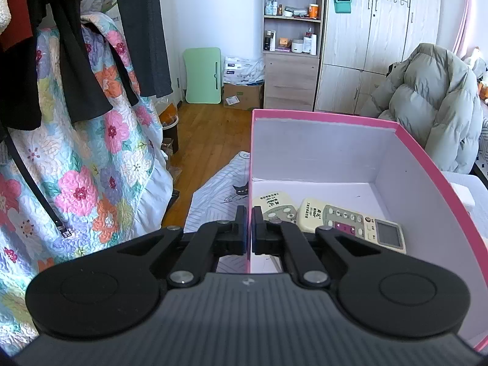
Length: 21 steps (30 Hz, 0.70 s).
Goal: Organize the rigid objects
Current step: 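Return the right gripper to the table and grasp a small white charger, then carry the white charger into the pink box and open the right gripper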
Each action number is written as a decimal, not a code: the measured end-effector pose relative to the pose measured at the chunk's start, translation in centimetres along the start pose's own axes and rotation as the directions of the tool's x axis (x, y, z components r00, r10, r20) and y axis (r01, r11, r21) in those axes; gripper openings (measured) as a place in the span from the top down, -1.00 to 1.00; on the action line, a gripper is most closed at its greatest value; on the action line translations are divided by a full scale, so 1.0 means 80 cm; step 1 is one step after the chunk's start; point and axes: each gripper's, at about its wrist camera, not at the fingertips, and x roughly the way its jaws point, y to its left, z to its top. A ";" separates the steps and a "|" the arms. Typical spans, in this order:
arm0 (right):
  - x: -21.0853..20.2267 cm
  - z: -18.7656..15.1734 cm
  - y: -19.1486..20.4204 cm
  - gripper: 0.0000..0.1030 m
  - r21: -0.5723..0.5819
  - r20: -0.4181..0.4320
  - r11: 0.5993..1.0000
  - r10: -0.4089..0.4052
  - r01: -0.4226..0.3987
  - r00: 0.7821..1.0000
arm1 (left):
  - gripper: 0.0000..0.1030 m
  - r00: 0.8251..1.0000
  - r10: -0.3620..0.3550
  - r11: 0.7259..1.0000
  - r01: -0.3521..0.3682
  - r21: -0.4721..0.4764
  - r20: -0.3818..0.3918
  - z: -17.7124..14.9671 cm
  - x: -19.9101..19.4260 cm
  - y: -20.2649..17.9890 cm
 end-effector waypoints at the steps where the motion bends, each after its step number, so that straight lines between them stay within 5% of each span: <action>1: -0.002 0.000 0.004 -0.03 -0.015 -0.006 1.000 0.002 -0.002 1.000 | 0.96 1.000 0.001 1.000 -0.001 0.005 -0.001 0.000 0.000 0.000; 6: -0.020 0.002 0.006 -0.03 0.067 0.037 0.998 -0.024 0.022 0.999 | 0.96 1.000 -0.002 1.000 0.002 -0.002 0.001 0.001 0.000 0.000; 12: -0.069 0.014 0.000 -0.03 0.169 0.189 0.986 -0.025 -0.007 0.982 | 0.96 1.000 -0.005 1.000 0.005 -0.006 0.002 0.001 0.000 0.001; 17: -0.126 0.048 0.025 -0.03 0.076 0.381 0.992 0.063 -0.100 0.922 | 0.96 1.000 -0.010 1.000 0.010 -0.015 0.004 0.001 -0.001 0.002; 21: -0.137 0.088 0.050 -0.03 -0.005 0.441 0.971 0.216 -0.239 0.871 | 0.96 1.000 -0.013 1.000 0.013 -0.021 0.004 0.002 -0.001 0.005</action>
